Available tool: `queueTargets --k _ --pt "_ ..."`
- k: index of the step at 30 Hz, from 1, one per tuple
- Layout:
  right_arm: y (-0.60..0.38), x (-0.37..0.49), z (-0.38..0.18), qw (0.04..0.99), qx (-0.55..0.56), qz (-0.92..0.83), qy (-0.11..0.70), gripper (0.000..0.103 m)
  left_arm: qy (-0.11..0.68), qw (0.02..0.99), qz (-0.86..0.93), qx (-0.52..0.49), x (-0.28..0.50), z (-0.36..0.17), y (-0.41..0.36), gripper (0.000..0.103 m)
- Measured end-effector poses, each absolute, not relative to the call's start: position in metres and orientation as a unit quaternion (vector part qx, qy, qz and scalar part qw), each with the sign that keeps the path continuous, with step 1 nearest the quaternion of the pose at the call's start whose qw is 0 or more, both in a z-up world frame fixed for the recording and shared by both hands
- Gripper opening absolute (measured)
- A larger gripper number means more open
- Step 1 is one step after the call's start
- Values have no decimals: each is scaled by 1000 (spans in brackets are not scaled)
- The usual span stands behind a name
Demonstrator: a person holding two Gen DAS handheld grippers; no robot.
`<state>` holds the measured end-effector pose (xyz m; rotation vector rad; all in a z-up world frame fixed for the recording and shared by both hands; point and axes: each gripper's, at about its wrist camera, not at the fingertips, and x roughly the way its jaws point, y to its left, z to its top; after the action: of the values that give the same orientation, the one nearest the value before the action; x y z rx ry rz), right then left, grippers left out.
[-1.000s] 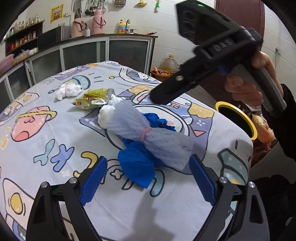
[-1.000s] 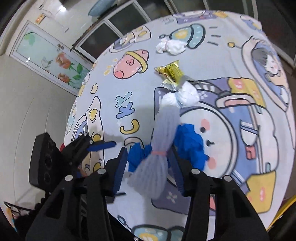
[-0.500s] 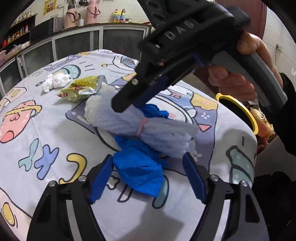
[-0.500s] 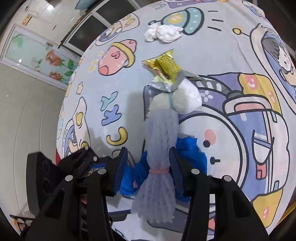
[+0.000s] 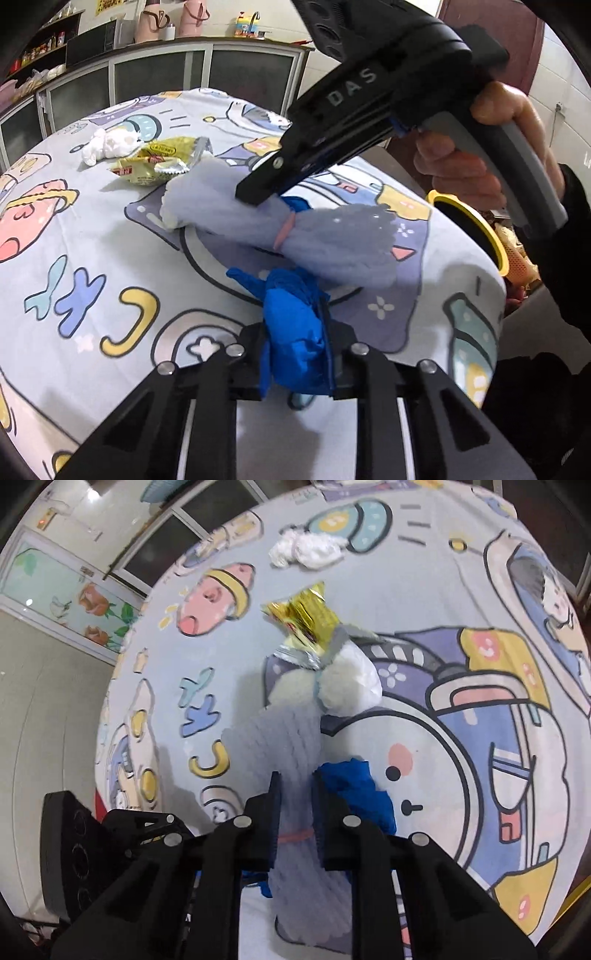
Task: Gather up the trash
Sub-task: 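Grasp the white mesh fruit net with the right tool while the left tool grasps the blue glove, then carry the mesh net and blue glove over the bin and open both tools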
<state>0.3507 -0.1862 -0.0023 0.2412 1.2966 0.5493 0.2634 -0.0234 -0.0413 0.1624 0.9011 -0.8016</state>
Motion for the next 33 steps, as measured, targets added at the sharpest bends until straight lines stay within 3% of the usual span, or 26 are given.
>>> queueTargets --k 21,33 --pt "-251 278 66 798 153 262 521 16 386 858 -334 67 206 5 10 19" --pt "-339 224 69 821 200 210 492 16 365 858 -353 79 198 28 -35 19"
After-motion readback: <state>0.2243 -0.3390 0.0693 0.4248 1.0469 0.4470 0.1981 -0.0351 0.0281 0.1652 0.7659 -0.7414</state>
